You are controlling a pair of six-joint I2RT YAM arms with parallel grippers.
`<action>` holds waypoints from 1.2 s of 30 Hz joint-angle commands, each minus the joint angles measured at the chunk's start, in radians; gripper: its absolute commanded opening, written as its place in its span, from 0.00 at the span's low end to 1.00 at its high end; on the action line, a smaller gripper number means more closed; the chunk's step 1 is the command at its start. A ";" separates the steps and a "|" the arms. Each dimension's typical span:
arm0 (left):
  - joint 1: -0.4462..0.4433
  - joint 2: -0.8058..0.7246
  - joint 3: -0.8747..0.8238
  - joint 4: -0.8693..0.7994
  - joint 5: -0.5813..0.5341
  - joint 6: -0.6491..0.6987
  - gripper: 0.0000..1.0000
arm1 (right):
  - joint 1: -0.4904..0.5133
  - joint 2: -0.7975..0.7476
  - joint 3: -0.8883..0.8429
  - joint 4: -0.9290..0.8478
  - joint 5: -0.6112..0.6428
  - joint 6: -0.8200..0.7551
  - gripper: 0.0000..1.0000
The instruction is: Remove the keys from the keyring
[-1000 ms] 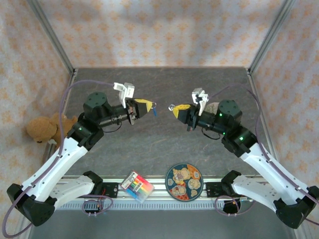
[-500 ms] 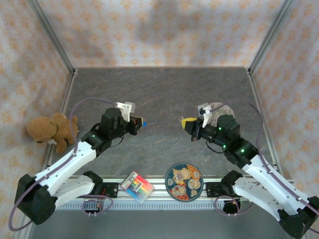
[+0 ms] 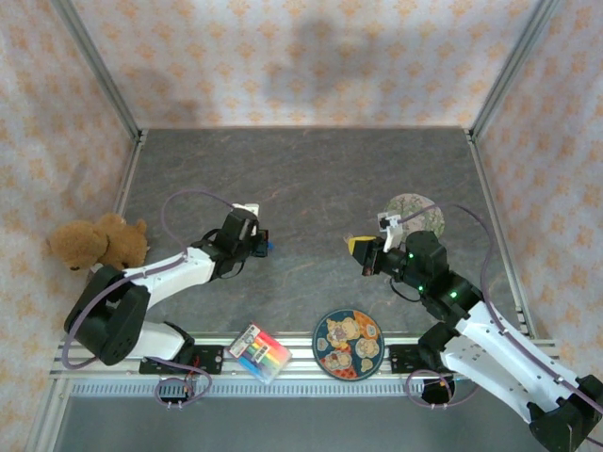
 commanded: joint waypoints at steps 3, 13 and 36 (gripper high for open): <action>-0.007 -0.002 0.049 -0.033 -0.114 0.005 0.22 | -0.003 -0.003 0.004 0.009 0.063 0.009 0.00; -0.009 -0.264 0.075 -0.186 0.000 0.006 0.47 | -0.081 0.372 0.177 0.012 0.079 -0.039 0.00; -0.036 -0.639 0.005 -0.274 0.140 -0.122 0.59 | -0.185 1.079 0.306 0.338 0.084 0.142 0.01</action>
